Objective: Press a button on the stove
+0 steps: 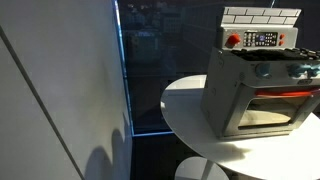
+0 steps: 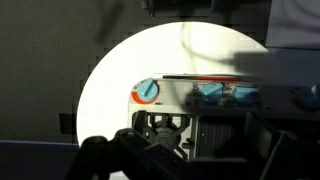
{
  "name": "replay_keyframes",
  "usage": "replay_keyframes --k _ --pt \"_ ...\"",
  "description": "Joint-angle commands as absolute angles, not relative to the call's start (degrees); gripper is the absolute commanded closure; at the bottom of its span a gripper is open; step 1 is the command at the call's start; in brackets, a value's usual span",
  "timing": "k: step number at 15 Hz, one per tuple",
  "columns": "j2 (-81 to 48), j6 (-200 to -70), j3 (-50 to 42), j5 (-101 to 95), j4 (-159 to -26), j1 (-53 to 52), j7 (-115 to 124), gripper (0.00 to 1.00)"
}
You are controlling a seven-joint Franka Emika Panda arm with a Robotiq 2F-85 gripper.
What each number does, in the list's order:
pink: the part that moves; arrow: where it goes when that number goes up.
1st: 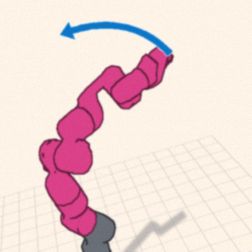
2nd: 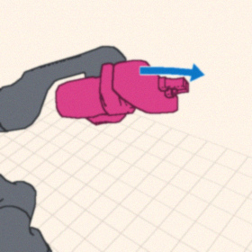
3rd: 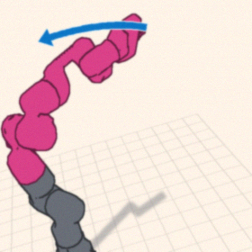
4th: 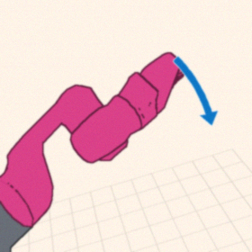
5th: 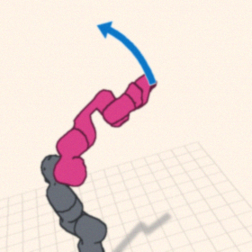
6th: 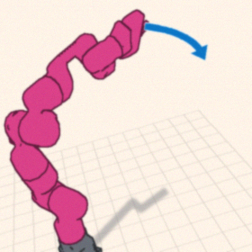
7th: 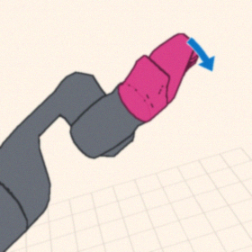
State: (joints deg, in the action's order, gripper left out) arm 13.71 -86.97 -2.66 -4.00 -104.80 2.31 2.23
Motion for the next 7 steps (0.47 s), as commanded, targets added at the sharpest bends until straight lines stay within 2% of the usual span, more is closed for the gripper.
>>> replay_keyframes --k 1,7 --pt "14.78 -84.60 -2.65 -2.47 -103.69 2.36 2.44 0.00" --pt "14.56 -85.96 -2.52 -3.63 -104.73 2.42 2.19 0.00"
